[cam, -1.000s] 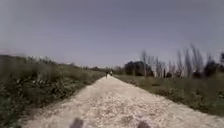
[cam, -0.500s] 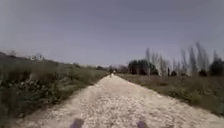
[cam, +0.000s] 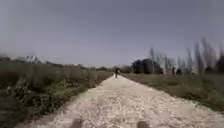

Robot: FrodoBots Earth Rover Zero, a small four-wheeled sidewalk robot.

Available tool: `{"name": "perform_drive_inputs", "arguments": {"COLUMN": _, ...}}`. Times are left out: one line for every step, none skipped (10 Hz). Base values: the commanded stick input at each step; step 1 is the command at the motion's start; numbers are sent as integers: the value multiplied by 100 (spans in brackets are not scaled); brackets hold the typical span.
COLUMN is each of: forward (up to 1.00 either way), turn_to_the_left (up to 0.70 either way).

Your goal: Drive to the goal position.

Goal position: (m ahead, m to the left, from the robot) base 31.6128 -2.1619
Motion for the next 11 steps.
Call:
{"name": "perform_drive_inputs", "arguments": {"forward": 70, "turn_to_the_left": 0}}
{"name": "perform_drive_inputs", "arguments": {"forward": 70, "turn_to_the_left": 0}}
{"name": "perform_drive_inputs", "arguments": {"forward": 70, "turn_to_the_left": 0}}
{"name": "perform_drive_inputs", "arguments": {"forward": 70, "turn_to_the_left": 0}}
{"name": "perform_drive_inputs", "arguments": {"forward": 70, "turn_to_the_left": 0}}
{"name": "perform_drive_inputs", "arguments": {"forward": 70, "turn_to_the_left": -11}}
{"name": "perform_drive_inputs", "arguments": {"forward": 70, "turn_to_the_left": -26}}
{"name": "perform_drive_inputs", "arguments": {"forward": 70, "turn_to_the_left": -35}}
{"name": "perform_drive_inputs", "arguments": {"forward": 70, "turn_to_the_left": -35}}
{"name": "perform_drive_inputs", "arguments": {"forward": 70, "turn_to_the_left": -32}}
{"name": "perform_drive_inputs", "arguments": {"forward": 70, "turn_to_the_left": -21}}
